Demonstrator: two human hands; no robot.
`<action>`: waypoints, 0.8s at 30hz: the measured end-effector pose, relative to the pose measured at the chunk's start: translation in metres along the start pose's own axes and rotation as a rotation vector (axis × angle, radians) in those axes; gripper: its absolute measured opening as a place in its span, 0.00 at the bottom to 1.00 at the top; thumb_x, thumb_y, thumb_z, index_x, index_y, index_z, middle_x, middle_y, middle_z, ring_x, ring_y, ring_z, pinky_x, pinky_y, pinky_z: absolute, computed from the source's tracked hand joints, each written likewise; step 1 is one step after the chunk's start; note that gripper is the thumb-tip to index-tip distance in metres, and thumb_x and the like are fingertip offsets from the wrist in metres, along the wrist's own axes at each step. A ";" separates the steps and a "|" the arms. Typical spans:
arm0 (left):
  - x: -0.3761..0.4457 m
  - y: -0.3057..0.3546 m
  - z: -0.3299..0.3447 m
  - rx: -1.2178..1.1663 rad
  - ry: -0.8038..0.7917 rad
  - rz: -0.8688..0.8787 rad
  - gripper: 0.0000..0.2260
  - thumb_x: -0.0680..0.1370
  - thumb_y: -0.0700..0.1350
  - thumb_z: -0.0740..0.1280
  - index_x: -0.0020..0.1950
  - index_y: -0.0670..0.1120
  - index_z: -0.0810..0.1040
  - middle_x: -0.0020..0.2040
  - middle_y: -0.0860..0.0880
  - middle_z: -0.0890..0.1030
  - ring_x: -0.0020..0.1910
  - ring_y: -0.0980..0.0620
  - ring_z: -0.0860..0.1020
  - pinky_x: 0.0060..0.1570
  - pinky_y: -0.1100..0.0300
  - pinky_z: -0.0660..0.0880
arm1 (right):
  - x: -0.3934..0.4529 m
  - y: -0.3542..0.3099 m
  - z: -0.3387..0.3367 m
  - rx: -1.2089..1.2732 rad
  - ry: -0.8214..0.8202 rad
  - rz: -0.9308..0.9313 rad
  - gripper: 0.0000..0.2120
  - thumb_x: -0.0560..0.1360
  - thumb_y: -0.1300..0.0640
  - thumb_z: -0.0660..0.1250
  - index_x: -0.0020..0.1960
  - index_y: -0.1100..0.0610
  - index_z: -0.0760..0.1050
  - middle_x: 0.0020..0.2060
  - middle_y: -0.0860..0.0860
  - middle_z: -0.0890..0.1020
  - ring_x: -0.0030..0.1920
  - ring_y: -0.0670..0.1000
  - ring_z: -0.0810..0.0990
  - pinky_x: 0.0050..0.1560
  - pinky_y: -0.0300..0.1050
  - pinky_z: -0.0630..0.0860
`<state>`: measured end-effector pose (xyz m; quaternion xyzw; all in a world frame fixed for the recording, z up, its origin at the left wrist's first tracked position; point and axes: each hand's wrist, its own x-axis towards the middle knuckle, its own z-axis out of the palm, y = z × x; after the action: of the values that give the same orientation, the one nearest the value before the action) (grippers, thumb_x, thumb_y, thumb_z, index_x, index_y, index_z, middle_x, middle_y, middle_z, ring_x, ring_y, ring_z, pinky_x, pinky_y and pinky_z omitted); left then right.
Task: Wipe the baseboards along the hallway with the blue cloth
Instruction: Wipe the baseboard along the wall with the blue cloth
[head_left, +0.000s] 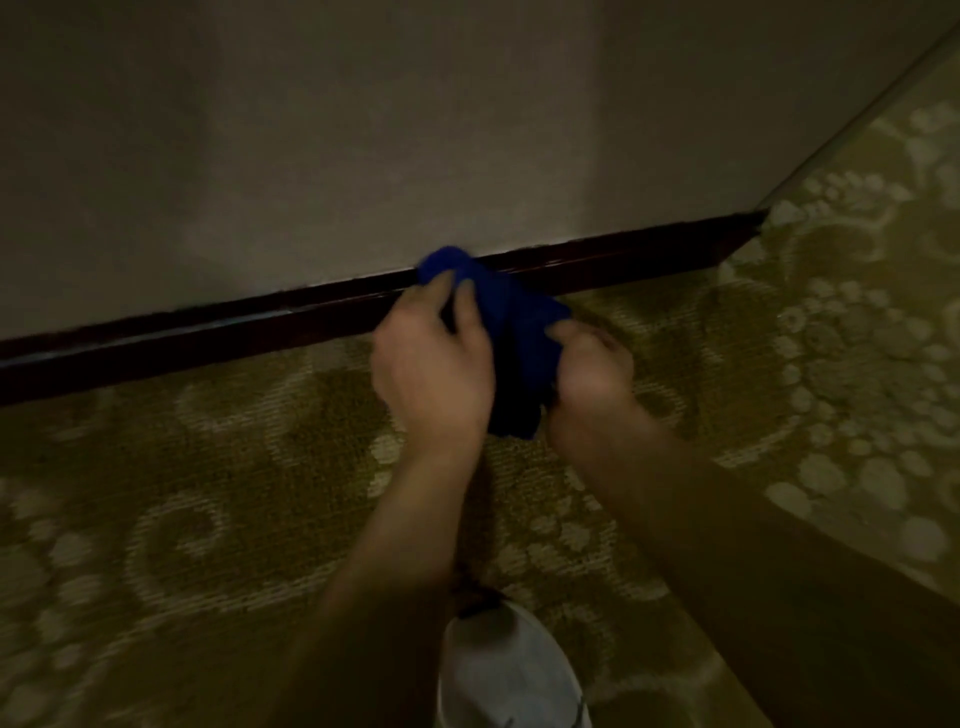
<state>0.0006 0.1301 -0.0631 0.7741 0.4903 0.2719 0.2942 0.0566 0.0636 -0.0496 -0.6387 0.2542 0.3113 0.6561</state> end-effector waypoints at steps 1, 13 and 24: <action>-0.001 -0.005 -0.002 -0.010 0.028 -0.024 0.13 0.81 0.48 0.63 0.63 0.47 0.80 0.52 0.49 0.83 0.48 0.52 0.80 0.44 0.66 0.66 | 0.001 0.002 0.005 -0.037 -0.001 -0.020 0.11 0.76 0.63 0.64 0.59 0.59 0.76 0.53 0.56 0.80 0.53 0.57 0.80 0.56 0.55 0.78; 0.000 -0.034 -0.080 -0.255 -0.116 -0.280 0.14 0.80 0.47 0.66 0.65 0.48 0.78 0.61 0.52 0.81 0.58 0.61 0.76 0.62 0.63 0.72 | -0.016 0.028 0.011 -0.146 -0.019 -0.050 0.05 0.76 0.55 0.69 0.44 0.53 0.74 0.47 0.52 0.80 0.51 0.55 0.79 0.59 0.58 0.77; 0.005 -0.124 -0.168 -0.678 0.087 -0.883 0.03 0.78 0.45 0.70 0.50 0.51 0.82 0.60 0.49 0.79 0.61 0.47 0.77 0.62 0.47 0.75 | -0.065 0.075 0.074 -0.393 -0.242 -0.191 0.06 0.76 0.54 0.67 0.42 0.55 0.73 0.44 0.52 0.81 0.47 0.53 0.80 0.46 0.49 0.76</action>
<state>-0.1915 0.2092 -0.0377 0.3451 0.6649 0.2969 0.5922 -0.0471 0.1315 -0.0488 -0.7333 0.0466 0.3655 0.5714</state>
